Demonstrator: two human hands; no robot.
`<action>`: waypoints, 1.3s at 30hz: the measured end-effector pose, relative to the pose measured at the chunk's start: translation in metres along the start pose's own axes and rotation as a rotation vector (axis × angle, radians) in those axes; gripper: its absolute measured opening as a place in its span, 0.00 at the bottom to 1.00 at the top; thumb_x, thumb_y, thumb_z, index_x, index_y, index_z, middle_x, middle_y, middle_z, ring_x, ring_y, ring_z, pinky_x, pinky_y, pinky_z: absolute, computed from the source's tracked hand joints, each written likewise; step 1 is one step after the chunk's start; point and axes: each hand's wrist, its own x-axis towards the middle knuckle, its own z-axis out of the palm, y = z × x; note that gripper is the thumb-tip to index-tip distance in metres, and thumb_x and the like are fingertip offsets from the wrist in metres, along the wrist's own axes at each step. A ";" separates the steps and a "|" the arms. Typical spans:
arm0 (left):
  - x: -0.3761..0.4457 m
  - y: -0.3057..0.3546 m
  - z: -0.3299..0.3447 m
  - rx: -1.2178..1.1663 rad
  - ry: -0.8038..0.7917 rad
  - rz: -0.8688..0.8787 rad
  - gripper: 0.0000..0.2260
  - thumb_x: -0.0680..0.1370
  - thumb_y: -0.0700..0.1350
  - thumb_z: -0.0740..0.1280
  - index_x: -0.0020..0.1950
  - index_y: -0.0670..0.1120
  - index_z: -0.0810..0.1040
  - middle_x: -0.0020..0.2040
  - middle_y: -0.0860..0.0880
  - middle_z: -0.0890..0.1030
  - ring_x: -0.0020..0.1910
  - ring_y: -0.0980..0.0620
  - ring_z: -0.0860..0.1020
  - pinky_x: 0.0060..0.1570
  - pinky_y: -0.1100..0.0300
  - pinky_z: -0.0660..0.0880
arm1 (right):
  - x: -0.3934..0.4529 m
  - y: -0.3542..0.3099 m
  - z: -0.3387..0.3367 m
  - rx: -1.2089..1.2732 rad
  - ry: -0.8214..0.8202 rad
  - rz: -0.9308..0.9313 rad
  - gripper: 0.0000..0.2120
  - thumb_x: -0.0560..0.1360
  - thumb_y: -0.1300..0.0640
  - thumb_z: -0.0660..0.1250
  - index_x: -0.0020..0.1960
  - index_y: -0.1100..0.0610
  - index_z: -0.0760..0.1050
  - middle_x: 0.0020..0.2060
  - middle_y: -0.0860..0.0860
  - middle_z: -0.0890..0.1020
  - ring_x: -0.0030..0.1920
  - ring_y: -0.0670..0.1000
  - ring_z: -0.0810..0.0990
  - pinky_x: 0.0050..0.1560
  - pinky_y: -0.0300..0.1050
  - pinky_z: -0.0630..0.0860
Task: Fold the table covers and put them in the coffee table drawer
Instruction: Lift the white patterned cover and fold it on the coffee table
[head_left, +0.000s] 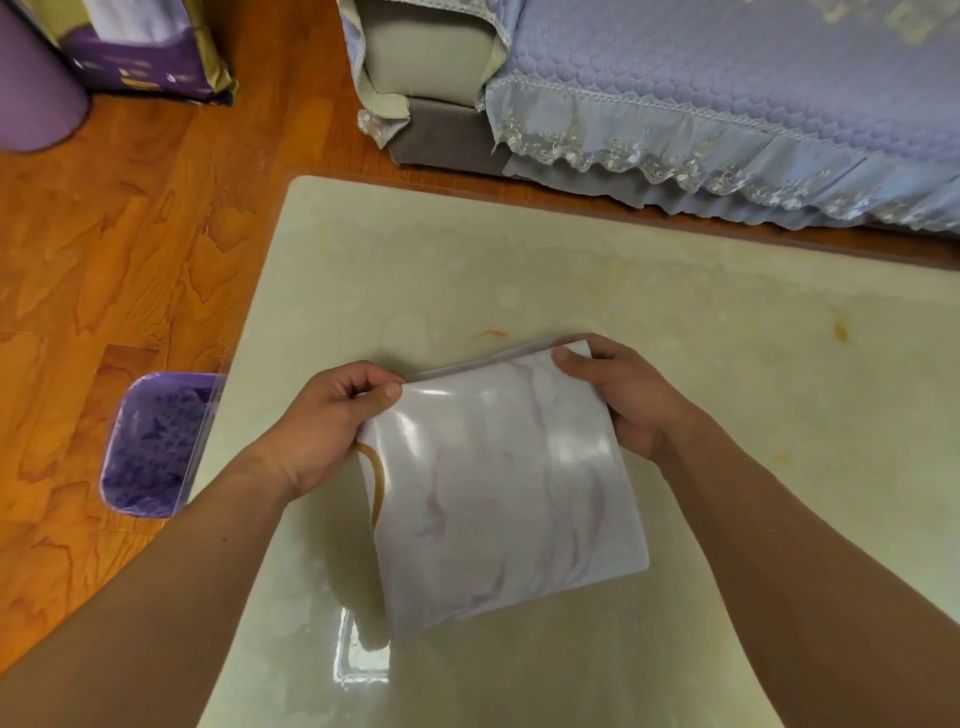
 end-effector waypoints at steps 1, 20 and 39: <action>0.002 -0.002 0.000 0.045 0.023 0.007 0.11 0.79 0.37 0.69 0.41 0.49 0.86 0.45 0.45 0.84 0.46 0.46 0.81 0.55 0.49 0.77 | 0.002 -0.001 0.001 0.001 0.037 -0.026 0.09 0.76 0.62 0.72 0.56 0.57 0.80 0.50 0.57 0.83 0.46 0.55 0.85 0.49 0.51 0.82; 0.009 -0.041 0.009 0.858 0.289 0.271 0.12 0.85 0.48 0.58 0.60 0.45 0.78 0.58 0.47 0.75 0.58 0.48 0.73 0.59 0.62 0.66 | 0.021 0.012 0.038 -0.588 0.441 -0.228 0.17 0.81 0.44 0.59 0.60 0.55 0.76 0.54 0.52 0.79 0.54 0.52 0.78 0.52 0.42 0.71; 0.028 -0.040 -0.001 1.240 0.208 0.300 0.16 0.84 0.57 0.49 0.58 0.51 0.72 0.51 0.52 0.69 0.47 0.48 0.72 0.41 0.53 0.74 | 0.041 0.045 0.045 -1.254 0.749 -0.354 0.18 0.81 0.51 0.56 0.56 0.62 0.79 0.55 0.60 0.76 0.53 0.64 0.73 0.51 0.56 0.72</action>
